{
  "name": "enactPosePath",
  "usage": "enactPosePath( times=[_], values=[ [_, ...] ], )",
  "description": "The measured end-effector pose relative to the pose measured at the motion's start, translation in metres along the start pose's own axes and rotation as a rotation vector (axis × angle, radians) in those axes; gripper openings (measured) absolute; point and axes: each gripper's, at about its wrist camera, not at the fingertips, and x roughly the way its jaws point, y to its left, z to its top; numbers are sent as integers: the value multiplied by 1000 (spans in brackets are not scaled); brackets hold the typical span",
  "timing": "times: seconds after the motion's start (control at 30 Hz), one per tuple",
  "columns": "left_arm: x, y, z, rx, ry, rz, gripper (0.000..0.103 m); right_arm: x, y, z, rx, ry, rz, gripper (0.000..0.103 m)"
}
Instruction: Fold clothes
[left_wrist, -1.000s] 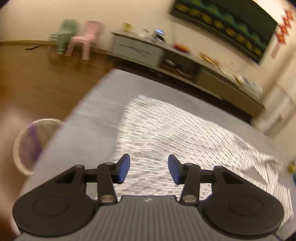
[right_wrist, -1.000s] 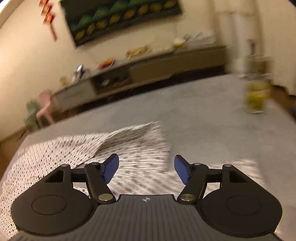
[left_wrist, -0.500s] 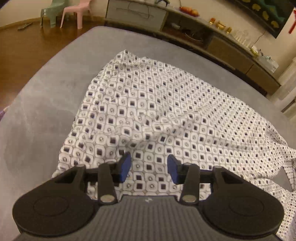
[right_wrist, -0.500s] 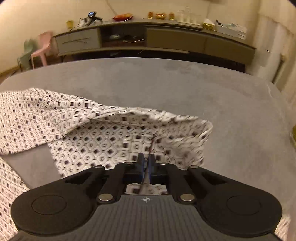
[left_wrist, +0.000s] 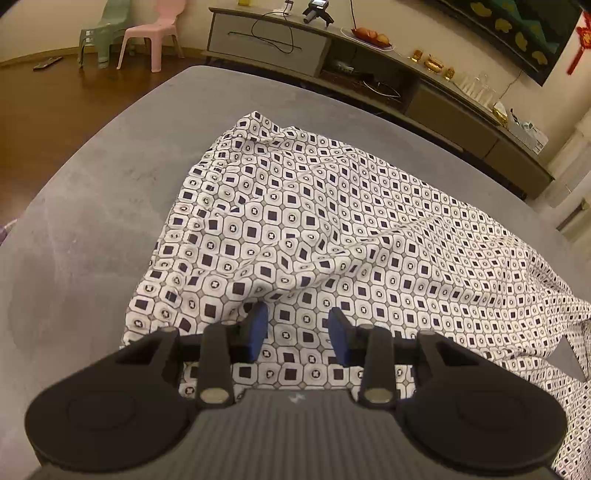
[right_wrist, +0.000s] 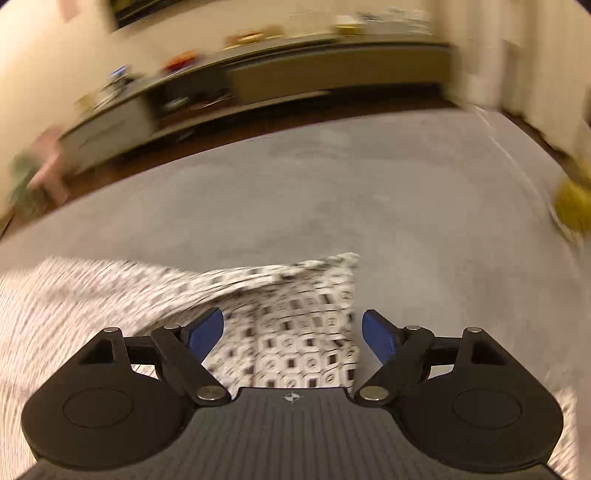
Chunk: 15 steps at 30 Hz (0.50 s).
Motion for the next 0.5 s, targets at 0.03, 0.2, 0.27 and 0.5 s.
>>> enactPosePath(
  times=[0.03,0.2,0.27,0.5],
  values=[
    [0,1,0,-1,3,-2,36,6,-3,-1,41,-16,1,84],
    [0,4,0,-12,-4,-22,36,34,32,-10,-1,11,-32,86],
    [0,4,-1,-11,-10,-28,36,39,50,-21,-108,-12,-84,84],
    [0,6,-4,-8,-29,-50,36,22,43,-36,-273,-36,-62,36]
  ],
)
